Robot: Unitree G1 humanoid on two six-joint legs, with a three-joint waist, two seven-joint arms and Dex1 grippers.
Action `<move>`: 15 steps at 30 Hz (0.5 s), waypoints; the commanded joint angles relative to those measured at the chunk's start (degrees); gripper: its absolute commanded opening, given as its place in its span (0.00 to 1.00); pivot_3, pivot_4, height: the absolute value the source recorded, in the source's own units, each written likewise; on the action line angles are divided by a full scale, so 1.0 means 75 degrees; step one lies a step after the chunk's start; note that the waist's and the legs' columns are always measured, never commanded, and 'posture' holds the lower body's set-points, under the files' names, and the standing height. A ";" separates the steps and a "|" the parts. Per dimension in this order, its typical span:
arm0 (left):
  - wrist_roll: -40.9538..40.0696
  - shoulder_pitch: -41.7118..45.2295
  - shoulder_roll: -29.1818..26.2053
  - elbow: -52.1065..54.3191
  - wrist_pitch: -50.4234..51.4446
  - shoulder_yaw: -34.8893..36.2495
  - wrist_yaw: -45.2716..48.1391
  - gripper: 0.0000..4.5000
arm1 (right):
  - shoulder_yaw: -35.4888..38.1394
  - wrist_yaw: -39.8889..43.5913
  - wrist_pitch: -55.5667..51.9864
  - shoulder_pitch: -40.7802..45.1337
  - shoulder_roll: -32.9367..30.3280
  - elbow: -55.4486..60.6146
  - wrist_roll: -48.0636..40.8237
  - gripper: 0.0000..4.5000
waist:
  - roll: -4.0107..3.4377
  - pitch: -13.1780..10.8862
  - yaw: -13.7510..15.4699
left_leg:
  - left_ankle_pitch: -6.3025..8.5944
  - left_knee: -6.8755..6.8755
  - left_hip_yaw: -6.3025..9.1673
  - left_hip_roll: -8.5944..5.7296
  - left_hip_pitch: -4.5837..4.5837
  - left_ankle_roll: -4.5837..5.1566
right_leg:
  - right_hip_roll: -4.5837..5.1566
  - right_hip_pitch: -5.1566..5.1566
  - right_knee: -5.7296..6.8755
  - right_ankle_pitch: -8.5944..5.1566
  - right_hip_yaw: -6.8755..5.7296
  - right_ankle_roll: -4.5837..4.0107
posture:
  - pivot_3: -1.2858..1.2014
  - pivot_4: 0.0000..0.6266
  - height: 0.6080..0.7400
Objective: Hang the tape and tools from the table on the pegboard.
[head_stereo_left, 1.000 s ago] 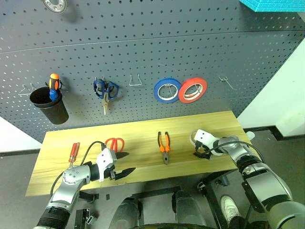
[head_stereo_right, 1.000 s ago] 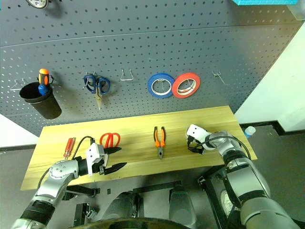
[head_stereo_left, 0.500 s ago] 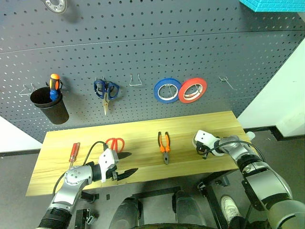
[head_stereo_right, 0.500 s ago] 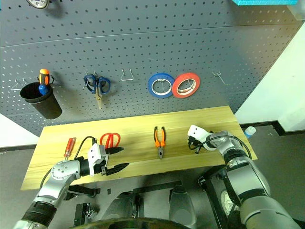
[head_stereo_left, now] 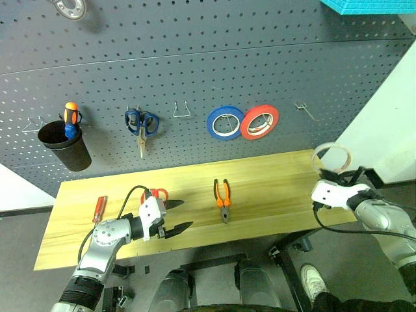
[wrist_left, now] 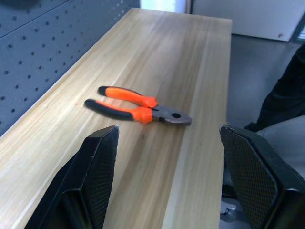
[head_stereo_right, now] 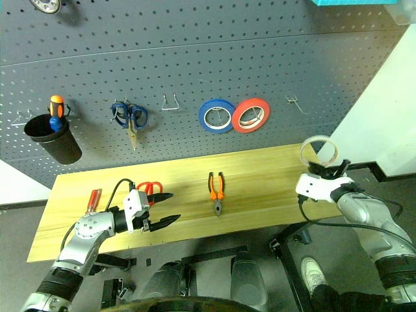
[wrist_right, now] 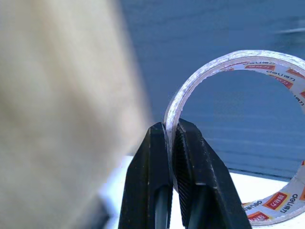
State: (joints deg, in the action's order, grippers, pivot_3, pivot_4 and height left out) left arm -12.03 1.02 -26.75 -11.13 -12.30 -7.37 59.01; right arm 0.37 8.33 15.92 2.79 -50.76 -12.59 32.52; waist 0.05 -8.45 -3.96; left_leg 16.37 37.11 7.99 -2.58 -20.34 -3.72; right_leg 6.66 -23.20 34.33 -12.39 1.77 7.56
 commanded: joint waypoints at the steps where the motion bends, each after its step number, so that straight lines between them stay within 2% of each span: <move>1: -0.0048 0.0419 0.0072 0.0019 -0.0118 -0.0068 0.0113 0.79 | 0.0069 -0.0588 0.0251 0.0731 -0.0202 0.0168 0.0411 0.00 | 0.0015 -0.0009 -0.0030 | 0.0000 0.0002 -0.0006 0.0002 0.0000 0.0000 | 0.0000 0.0011 -0.0002 0.0000 0.0000 0.0000 | 0.45 0.16 1.00; 8: -0.0010 0.1005 0.0248 -0.0232 -0.0089 -0.0130 0.0124 0.79 | -0.0953 -0.0187 0.0972 0.2952 0.0008 -0.1857 0.0533 0.00 | 0.0014 -0.0003 -0.0093 | -0.0003 0.0003 -0.0013 0.0008 0.0028 0.0004 | -0.0002 0.0005 -0.0005 0.0038 0.0004 -0.0016 | 0.46 0.13 1.00; 15: -0.0020 0.0658 0.0343 0.0046 -0.0055 -0.0088 -0.0106 0.79 | -0.1592 0.0479 0.1651 0.4541 0.0514 -0.4296 0.0093 0.00 | 0.0014 -0.0002 -0.0037 | 0.0000 -0.0014 -0.0019 0.0007 0.0004 0.0009 | 0.0000 -0.0012 -0.0036 0.0050 0.0008 -0.0030 | 0.48 0.13 1.00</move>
State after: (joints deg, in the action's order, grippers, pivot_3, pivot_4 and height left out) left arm -11.88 6.82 -24.20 -12.98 -12.20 -8.29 58.76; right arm -11.90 10.84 26.66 33.99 -46.95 -41.51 35.09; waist 0.15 -8.47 -4.24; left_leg 16.37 37.00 7.84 -2.53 -20.30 -3.64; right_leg 6.66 -23.29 34.05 -12.01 1.83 7.33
